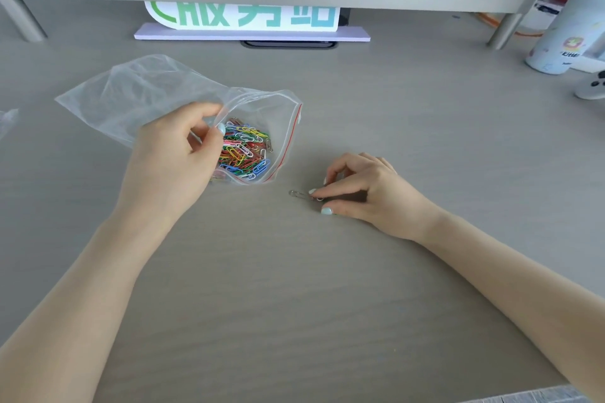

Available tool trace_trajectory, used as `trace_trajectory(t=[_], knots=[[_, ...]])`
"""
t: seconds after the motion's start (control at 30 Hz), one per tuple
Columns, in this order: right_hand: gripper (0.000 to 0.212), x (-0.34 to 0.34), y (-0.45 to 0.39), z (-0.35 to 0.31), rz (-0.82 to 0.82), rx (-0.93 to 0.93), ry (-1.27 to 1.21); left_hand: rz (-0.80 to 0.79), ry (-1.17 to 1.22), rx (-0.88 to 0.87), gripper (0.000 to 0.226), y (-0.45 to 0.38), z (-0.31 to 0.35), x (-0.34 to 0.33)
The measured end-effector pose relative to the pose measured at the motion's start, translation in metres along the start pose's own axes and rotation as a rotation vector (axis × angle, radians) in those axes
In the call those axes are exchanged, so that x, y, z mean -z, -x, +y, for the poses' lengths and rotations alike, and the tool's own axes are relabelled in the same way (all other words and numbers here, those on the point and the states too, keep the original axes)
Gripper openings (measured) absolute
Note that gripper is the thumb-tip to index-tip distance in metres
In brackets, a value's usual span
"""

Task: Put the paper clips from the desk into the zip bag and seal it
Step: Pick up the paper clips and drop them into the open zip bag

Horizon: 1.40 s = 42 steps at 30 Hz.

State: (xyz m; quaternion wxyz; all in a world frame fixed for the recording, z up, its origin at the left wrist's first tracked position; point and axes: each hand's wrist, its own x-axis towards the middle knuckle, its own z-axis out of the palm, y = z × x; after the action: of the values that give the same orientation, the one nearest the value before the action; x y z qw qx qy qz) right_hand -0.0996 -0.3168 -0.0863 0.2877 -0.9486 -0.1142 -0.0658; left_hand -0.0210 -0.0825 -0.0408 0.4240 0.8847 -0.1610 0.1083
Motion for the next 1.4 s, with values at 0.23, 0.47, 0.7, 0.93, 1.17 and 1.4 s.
trace_trajectory(t=[0.23,0.47,0.7,0.93,1.17,1.4], knots=[[0.035,-0.011,-0.013,-0.016,0.018,0.035,-0.090,-0.009,-0.013,-0.017,0.030,0.000,0.000,0.000],[0.056,-0.011,-0.010,-0.021,0.051,-0.038,-0.059,0.005,0.005,-0.017,0.028,-0.001,0.000,0.002],[0.043,-0.012,-0.012,-0.025,-0.069,-0.019,0.059,0.001,-0.012,-0.031,0.029,0.000,0.001,0.002],[0.014,-0.006,-0.007,-0.021,-0.014,-0.082,-0.218,0.012,-0.003,-0.021,0.029,-0.001,0.001,0.002],[0.006,0.004,-0.003,-0.027,-0.061,-0.115,-0.118,0.006,-0.013,-0.024,0.029,-0.001,-0.001,0.002],[0.012,-0.008,-0.008,-0.035,0.109,0.150,0.456,0.001,-0.001,-0.023,0.028,0.000,0.000,0.001]])
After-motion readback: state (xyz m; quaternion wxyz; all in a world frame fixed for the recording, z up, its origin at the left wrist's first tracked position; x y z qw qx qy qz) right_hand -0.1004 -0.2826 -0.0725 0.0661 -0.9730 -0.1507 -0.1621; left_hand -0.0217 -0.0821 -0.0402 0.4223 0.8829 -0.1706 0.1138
